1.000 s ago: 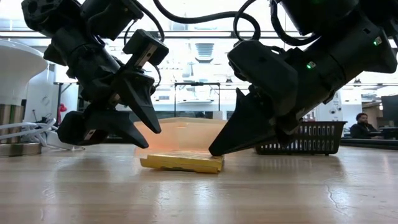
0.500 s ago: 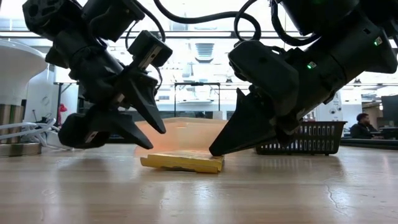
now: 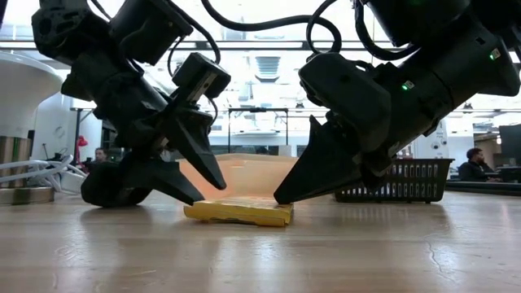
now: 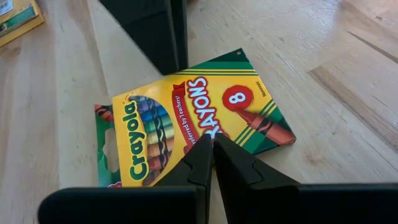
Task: Pick & Place School Supplies
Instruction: Put the yellow crayon box into the black bin
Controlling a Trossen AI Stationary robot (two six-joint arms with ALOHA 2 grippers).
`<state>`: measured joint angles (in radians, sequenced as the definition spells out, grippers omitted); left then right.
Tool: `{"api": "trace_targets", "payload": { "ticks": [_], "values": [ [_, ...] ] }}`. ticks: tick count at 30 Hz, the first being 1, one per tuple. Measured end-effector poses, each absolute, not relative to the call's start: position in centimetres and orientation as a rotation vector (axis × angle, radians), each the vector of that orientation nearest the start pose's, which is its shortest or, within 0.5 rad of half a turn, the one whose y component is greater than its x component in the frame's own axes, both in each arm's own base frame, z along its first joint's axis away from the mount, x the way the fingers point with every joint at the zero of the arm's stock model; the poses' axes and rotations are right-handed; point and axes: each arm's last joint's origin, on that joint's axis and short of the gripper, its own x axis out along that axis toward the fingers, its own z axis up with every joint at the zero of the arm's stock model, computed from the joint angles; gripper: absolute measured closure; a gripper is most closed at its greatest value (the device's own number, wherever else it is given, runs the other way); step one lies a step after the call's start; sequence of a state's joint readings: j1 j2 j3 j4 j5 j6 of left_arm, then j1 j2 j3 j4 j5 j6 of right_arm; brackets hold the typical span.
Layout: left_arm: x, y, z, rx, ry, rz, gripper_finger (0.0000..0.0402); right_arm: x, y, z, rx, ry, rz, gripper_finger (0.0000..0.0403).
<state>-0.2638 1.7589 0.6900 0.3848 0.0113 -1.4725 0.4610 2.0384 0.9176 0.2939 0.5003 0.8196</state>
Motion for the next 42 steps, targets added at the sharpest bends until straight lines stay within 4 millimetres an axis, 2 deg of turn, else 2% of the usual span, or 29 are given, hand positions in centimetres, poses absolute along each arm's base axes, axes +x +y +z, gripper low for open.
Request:
{"api": "trace_targets", "payload": {
  "ticks": [42],
  "values": [
    [31.09,-8.37,12.05,-1.262,0.717,0.258,0.0276,32.73,15.02,7.30,0.389,0.656,-0.346,0.0385]
  ]
}}
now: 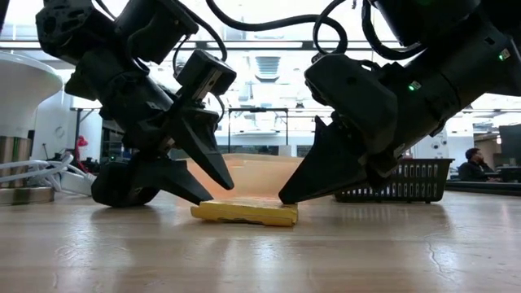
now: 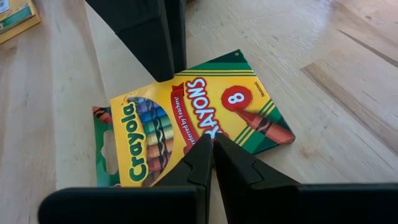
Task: Pick & Place School Supplies
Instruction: Put the yellow crayon box into the black bin
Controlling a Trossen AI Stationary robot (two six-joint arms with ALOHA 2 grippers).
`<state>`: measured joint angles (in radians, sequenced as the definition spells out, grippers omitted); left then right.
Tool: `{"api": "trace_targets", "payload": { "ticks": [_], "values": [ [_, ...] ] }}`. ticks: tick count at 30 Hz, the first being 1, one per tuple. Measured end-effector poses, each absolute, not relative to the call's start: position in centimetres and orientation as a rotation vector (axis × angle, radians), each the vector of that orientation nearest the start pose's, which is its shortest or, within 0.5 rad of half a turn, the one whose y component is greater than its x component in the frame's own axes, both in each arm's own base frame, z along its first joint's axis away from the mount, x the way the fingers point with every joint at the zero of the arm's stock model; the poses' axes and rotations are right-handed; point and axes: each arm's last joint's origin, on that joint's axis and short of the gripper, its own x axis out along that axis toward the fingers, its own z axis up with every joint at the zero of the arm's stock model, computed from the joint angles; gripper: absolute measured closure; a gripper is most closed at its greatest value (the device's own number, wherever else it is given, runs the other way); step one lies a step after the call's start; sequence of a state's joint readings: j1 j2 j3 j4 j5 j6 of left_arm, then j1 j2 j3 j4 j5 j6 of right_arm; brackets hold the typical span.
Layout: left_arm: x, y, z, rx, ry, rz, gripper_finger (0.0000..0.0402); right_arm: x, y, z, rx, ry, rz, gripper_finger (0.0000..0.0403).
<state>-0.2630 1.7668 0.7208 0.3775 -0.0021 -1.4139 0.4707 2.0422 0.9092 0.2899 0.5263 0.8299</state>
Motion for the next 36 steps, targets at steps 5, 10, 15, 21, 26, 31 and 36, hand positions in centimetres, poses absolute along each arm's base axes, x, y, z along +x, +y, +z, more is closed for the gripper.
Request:
{"api": "trace_targets", "payload": {
  "ticks": [5,10,15,21,26,31,36],
  "values": [
    [31.1,-8.4,12.0,-1.262,0.719,0.260,0.0276,32.5,15.4,7.3,0.392,0.657,-0.344,0.0385],
    [31.1,-8.4,12.0,-1.264,0.721,0.263,0.0276,32.5,15.5,7.4,0.392,0.656,-0.339,0.0385],
    [31.1,-8.4,12.1,-1.272,0.715,0.259,0.0276,32.3,15.7,7.4,0.407,0.656,-0.340,0.0385],
    [31.4,-8.4,12.4,-1.260,0.703,0.242,0.0276,31.9,16.1,7.2,0.407,0.676,-0.351,0.0385],
    [31.5,-8.4,12.4,-1.255,0.692,0.255,0.0275,31.6,16.4,7.2,0.422,0.679,-0.357,0.0385],
    [31.4,-8.3,12.3,-1.251,0.696,0.270,0.0276,31.5,16.5,7.2,0.439,0.665,-0.375,0.0385],
    [32.0,-8.5,12.0,-1.248,0.702,0.281,0.0276,31.5,16.6,7.2,0.431,0.661,-0.382,0.0385]
  ]
}}
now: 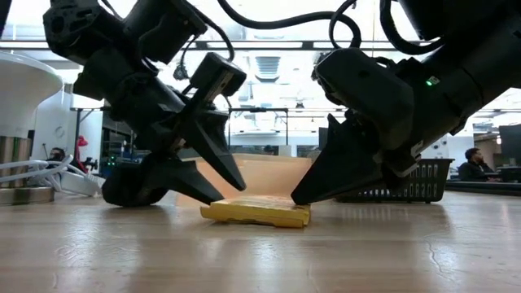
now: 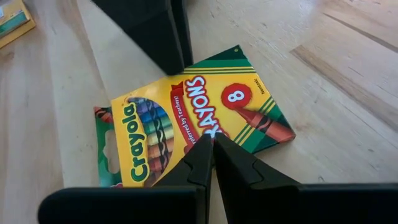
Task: Pick & Place School Supplies
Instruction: Put the yellow crayon box into the black bin
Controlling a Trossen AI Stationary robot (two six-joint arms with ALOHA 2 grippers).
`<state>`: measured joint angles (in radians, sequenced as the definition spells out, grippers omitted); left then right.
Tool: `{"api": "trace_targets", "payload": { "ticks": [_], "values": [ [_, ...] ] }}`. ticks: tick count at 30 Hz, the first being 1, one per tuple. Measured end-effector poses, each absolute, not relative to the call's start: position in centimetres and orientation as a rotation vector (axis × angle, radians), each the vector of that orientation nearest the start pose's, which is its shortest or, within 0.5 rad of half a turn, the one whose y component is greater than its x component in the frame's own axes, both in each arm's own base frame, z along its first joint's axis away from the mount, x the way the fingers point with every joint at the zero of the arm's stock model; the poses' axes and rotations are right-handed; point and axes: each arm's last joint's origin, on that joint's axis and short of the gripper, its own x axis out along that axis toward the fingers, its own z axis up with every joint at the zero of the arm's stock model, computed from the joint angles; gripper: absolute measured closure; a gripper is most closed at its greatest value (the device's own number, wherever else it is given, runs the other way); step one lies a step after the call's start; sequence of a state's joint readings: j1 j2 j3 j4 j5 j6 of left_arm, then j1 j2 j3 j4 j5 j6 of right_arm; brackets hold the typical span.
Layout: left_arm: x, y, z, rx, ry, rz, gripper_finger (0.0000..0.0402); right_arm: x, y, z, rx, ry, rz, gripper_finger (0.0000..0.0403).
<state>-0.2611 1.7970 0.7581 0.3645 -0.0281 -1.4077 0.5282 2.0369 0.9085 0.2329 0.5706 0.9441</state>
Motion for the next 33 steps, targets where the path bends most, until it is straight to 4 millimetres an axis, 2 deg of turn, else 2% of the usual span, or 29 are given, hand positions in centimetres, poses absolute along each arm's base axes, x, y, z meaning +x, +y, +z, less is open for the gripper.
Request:
{"api": "trace_targets", "payload": {
  "ticks": [8,24,27,33],
  "values": [
    [33.8,-9.1,11.9,-1.225,0.726,0.220,0.0275,31.4,16.5,7.2,0.427,0.658,-0.387,0.0385],
    [33.9,-9.1,11.9,-1.226,0.727,0.221,0.0285,31.4,16.5,7.2,0.422,0.651,-0.394,0.0385],
    [33.9,-9.1,11.8,-1.233,0.727,0.224,0.0300,31.4,16.6,7.6,0.417,0.624,-0.408,0.0385],
    [33.9,-9.1,11.8,-1.241,0.726,0.227,0.0334,30.9,16.2,10.4,0.314,0.608,-0.375,0.0385]
  ]
}}
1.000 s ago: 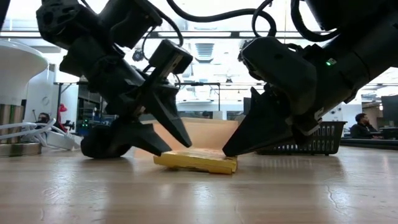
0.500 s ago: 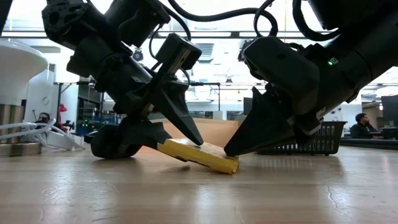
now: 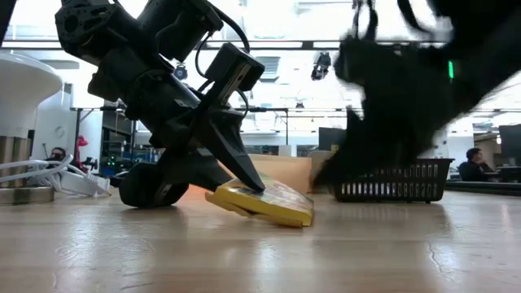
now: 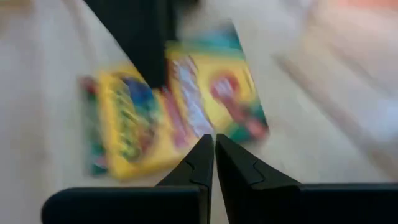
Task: Pick & Place School Supplies
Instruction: Put the yellow crayon box into the black bin
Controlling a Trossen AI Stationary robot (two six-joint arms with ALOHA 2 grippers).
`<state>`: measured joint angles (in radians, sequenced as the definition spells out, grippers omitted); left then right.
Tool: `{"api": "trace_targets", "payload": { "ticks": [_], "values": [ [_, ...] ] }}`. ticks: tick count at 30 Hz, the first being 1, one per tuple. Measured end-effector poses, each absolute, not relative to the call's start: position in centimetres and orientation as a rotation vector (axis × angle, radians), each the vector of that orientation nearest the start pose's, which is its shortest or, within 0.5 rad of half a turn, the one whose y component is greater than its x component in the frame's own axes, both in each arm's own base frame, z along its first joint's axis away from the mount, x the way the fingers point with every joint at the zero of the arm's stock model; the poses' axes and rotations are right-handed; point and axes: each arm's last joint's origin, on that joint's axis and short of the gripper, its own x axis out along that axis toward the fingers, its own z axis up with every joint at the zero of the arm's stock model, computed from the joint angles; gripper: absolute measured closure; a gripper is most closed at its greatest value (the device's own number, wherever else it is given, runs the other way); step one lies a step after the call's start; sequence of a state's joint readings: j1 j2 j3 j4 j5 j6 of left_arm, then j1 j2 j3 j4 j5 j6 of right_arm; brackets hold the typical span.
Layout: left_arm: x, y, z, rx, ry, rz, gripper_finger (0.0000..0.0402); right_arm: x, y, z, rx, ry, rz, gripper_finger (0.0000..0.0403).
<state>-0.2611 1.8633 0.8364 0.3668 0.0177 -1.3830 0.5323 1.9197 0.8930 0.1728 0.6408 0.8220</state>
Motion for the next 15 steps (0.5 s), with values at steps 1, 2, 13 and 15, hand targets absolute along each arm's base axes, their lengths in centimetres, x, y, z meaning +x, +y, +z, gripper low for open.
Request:
{"api": "trace_targets", "payload": {
  "ticks": [1,2,13,15],
  "values": [
    [33.9,-9.1,11.8,-1.241,0.726,0.227,0.0338,30.9,16.2,11.5,0.308,0.586,-0.362,0.0385],
    [33.9,-9.1,11.8,-1.243,0.726,0.228,0.0340,30.9,16.1,12.8,0.307,0.551,-0.357,0.0385],
    [34.0,-9.1,12.0,-1.271,0.718,0.234,0.0346,27.0,14.1,25.7,0.155,0.273,-0.330,0.0385],
    [34.2,-9.1,12.2,-1.276,0.712,0.232,0.0346,26.1,13.5,27.2,0.152,0.252,-0.323,0.0385]
  ]
}}
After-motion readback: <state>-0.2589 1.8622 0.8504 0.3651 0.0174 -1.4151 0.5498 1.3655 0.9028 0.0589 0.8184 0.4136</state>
